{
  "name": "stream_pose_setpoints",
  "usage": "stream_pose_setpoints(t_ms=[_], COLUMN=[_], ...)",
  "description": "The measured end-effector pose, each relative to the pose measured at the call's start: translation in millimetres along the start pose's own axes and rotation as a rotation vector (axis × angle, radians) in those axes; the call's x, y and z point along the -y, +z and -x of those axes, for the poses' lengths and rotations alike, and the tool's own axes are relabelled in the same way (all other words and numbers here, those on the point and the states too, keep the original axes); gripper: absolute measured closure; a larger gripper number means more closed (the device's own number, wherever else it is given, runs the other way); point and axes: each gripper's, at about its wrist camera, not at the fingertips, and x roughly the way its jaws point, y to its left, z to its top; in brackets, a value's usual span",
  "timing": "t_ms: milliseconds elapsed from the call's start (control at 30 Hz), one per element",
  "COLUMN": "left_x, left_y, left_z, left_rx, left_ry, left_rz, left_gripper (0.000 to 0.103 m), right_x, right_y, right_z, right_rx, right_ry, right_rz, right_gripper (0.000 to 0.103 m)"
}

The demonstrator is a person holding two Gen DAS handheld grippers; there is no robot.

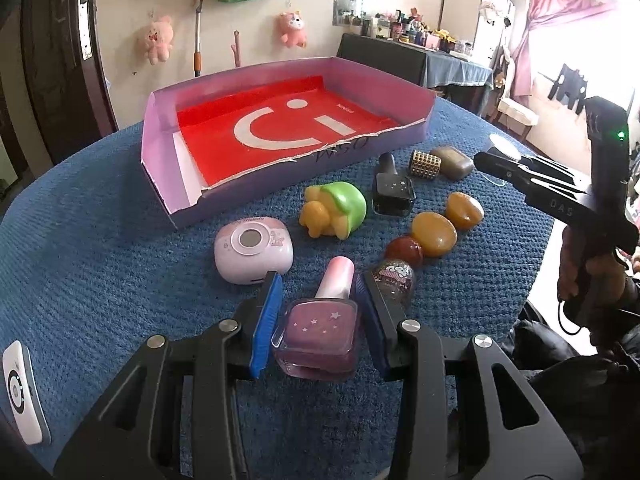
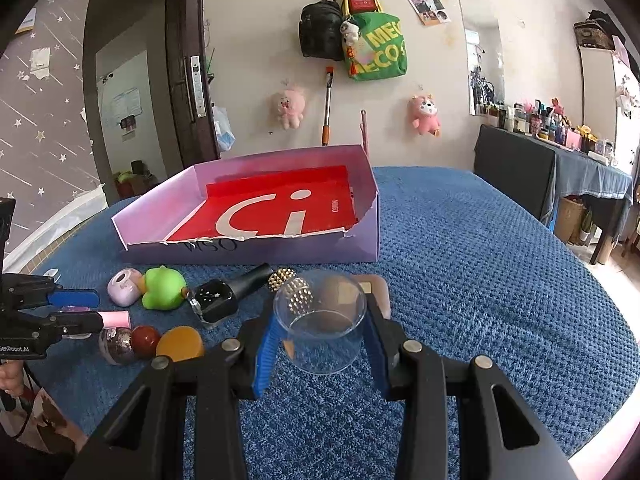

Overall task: Organize rigid objects
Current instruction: 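Carry the nail polish and clear cup into the red tray and release both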

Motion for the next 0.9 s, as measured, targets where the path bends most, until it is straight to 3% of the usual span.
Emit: stream_pose_setpoints(t_ms=[367,700,833,900], left_x=[-2,2,1,-4], left_y=[-16,-31,-34,-35], left_z=[-11,-5,-5,-6], left_rx=[-0.042,0.014,0.022,0.022], left_ry=[0.050,0.095,0.118,0.112], left_rz=[0.011,0.022,0.025,0.050], left_gripper=[0.066,0.064,0.045,0.040], right_x=[3,7,6,5], right_y=[-9,-29,-30,-31], right_z=[1,-11,-12,-12], right_rx=[-0.011,-0.082,-0.085,-0.086], right_ry=[-0.044,-0.070,-0.077,-0.080], right_rz=[0.018,0.018,0.026,0.032], right_gripper=[0.062,0.061,0.060,0.058])
